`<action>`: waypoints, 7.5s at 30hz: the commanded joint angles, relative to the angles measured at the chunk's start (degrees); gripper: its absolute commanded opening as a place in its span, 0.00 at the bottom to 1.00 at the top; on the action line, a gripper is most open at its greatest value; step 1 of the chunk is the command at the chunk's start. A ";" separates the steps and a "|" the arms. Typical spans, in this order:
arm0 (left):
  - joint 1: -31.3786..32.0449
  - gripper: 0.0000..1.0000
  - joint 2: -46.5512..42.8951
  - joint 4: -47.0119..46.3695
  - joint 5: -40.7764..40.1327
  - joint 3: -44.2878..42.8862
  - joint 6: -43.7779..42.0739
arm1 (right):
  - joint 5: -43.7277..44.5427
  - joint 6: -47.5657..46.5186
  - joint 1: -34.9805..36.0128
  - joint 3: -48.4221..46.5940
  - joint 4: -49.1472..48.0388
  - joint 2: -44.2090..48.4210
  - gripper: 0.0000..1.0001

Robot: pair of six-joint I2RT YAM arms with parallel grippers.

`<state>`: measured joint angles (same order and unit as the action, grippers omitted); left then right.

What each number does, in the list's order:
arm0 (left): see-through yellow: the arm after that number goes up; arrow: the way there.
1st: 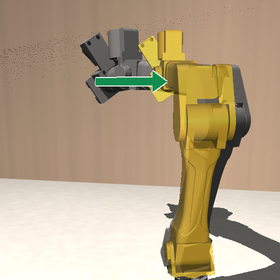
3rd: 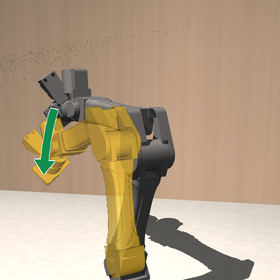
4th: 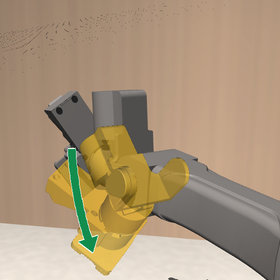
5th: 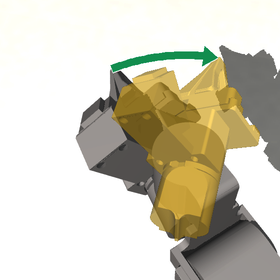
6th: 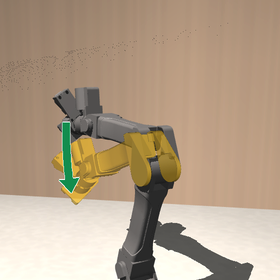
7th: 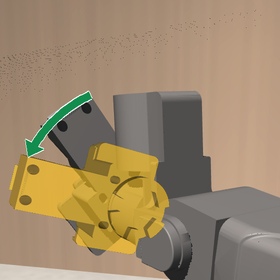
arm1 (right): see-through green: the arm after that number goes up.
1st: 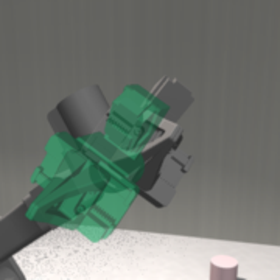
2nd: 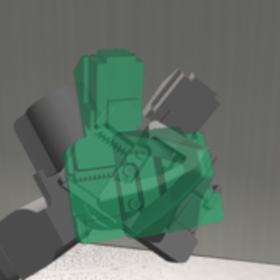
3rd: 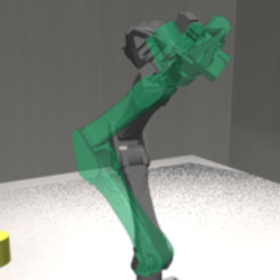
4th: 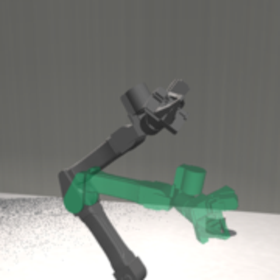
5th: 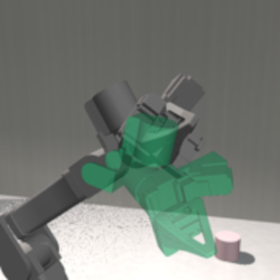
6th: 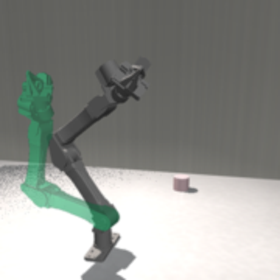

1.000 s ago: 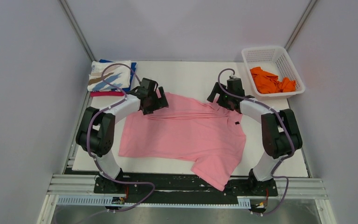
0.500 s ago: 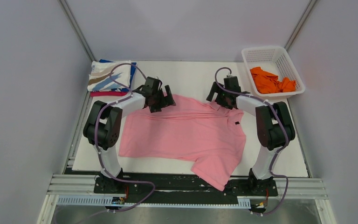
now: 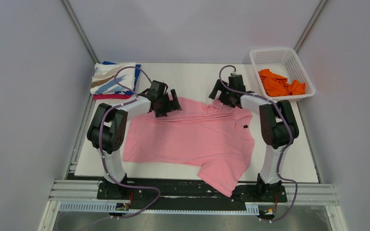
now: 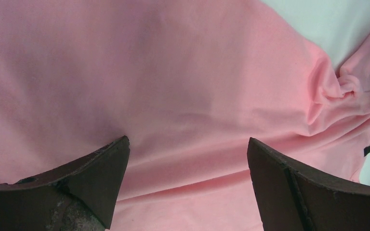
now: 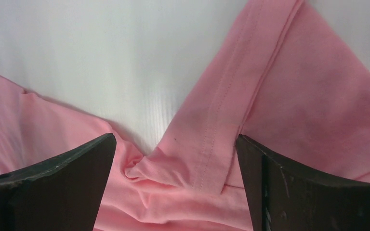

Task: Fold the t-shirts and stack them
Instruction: Flatten out the tshirt, then grab the side of the flattened tshirt closest away from the robot with both arms

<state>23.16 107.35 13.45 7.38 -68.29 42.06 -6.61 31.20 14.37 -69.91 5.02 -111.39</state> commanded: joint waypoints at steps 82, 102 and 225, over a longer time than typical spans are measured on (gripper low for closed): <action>-6.36 1.00 -8.10 6.40 -8.84 -2.66 -3.81 | 0.91 -11.38 8.63 -28.18 6.30 -8.60 1.00; -10.48 1.00 16.25 9.03 -13.19 -22.31 0.19 | -4.85 -7.69 -4.13 -24.04 8.34 -14.76 1.00; -8.84 0.00 -53.17 23.80 -29.21 39.58 25.36 | -1.09 10.94 25.42 24.85 49.86 44.60 0.91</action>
<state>14.57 56.80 39.53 -22.44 -28.88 69.87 -3.38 34.46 35.83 -47.48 46.15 -69.89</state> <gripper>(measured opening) 0.008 0.938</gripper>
